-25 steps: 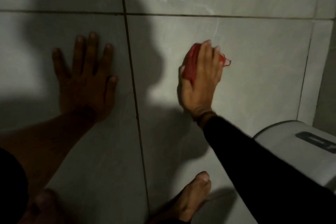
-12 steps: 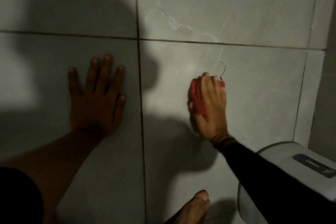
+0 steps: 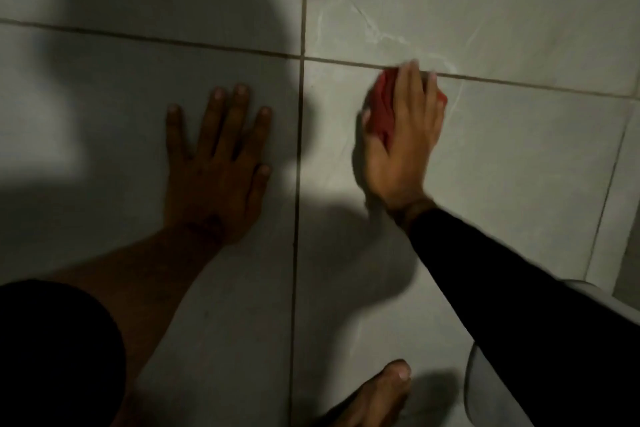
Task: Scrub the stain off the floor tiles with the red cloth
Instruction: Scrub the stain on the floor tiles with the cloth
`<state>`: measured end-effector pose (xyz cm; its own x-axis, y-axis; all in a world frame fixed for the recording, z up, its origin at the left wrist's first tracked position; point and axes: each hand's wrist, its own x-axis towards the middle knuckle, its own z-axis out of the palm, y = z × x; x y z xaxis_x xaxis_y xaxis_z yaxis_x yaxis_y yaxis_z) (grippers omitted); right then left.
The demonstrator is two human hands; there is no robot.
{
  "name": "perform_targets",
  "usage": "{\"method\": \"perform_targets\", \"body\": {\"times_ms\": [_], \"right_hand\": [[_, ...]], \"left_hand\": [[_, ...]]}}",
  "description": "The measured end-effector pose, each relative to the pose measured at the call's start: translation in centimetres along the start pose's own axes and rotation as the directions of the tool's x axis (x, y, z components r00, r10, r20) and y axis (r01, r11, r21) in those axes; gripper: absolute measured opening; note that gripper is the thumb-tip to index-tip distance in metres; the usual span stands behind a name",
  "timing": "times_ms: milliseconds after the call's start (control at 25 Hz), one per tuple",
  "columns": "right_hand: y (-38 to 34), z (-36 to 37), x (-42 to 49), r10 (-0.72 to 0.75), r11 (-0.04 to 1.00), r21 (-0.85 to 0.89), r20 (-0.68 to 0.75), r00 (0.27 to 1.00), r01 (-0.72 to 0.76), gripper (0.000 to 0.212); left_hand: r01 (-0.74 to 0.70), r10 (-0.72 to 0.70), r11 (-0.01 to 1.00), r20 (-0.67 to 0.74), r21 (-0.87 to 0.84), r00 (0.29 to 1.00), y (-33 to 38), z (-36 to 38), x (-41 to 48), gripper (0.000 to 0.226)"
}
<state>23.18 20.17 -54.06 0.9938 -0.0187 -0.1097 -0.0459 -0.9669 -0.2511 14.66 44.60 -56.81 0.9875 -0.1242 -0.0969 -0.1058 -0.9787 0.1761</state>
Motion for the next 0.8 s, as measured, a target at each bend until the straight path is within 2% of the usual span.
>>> {"method": "perform_targets", "body": {"times_ms": [40,80,160,200,280,320,400,440,520,640,680,720,800], "right_hand": [[-2.5,0.6,1.6,-0.023,0.999,0.034,-0.049,0.999,0.025,0.076],[-4.2,1.2,1.6,-0.131,0.991,0.027,-0.049,0.990,0.132,0.081],[-5.4,1.7,-4.0,-0.342,0.940,0.042,0.086,0.936,0.339,0.079],[-5.0,0.9,-8.0,-0.401,0.915,0.044,0.179,0.898,0.400,0.077],[-3.6,-0.8,-12.0,-0.442,0.896,0.083,0.268,0.856,0.437,0.074],[-3.2,-0.5,-11.1,-0.460,0.886,0.076,0.261,0.849,0.457,0.068],[-4.4,0.9,-5.1,-0.508,0.860,0.026,0.148,0.848,0.510,0.058],[-4.7,1.0,-1.5,-0.503,0.864,0.029,0.100,0.859,0.503,0.063],[-2.0,0.5,3.3,-0.400,0.916,0.030,0.033,0.916,0.399,0.079],[4.7,-1.5,-0.9,-0.021,0.997,0.073,-0.064,0.998,0.025,0.070],[5.6,-2.5,-3.7,0.175,0.980,0.109,-0.072,0.982,-0.167,0.071],[5.8,-2.7,-5.1,0.359,0.925,0.163,-0.083,0.930,-0.343,0.073],[3.1,-1.8,-3.1,0.581,0.805,0.237,-0.130,0.804,-0.544,0.080]], "left_hand": [[-0.003,0.003,1.000,-0.002,-0.002,1.000,-0.1,0.0,0.0,0.074],[-0.005,0.005,1.000,-0.006,-0.003,1.000,-0.2,0.1,0.0,0.074],[0.001,-0.001,1.000,-0.006,-0.001,1.000,-0.1,0.1,-0.1,0.074],[0.006,-0.006,1.000,-0.006,0.001,1.000,-0.1,0.1,-0.2,0.074],[0.004,-0.004,1.000,-0.005,0.003,1.000,-0.1,0.1,-0.3,0.074],[-0.004,0.004,1.000,-0.009,-0.001,1.000,-0.1,0.1,-0.2,0.073],[-0.008,0.008,1.000,-0.017,-0.011,1.000,-0.1,0.2,-0.1,0.072],[0.001,-0.001,1.000,-0.017,-0.020,1.000,-0.2,0.1,-0.1,0.072],[0.007,-0.008,1.000,-0.010,-0.025,1.000,-0.1,0.1,-0.2,0.074],[0.010,-0.010,1.000,0.007,-0.024,1.000,0.0,-0.2,-0.1,0.074],[0.011,-0.011,1.000,0.013,-0.024,1.000,0.0,-0.1,-0.2,0.075],[0.011,-0.011,1.000,0.015,-0.017,1.000,-0.1,-0.1,-0.3,0.075],[0.006,-0.006,1.000,0.011,-0.003,1.000,-0.2,0.1,-0.2,0.075]]}}
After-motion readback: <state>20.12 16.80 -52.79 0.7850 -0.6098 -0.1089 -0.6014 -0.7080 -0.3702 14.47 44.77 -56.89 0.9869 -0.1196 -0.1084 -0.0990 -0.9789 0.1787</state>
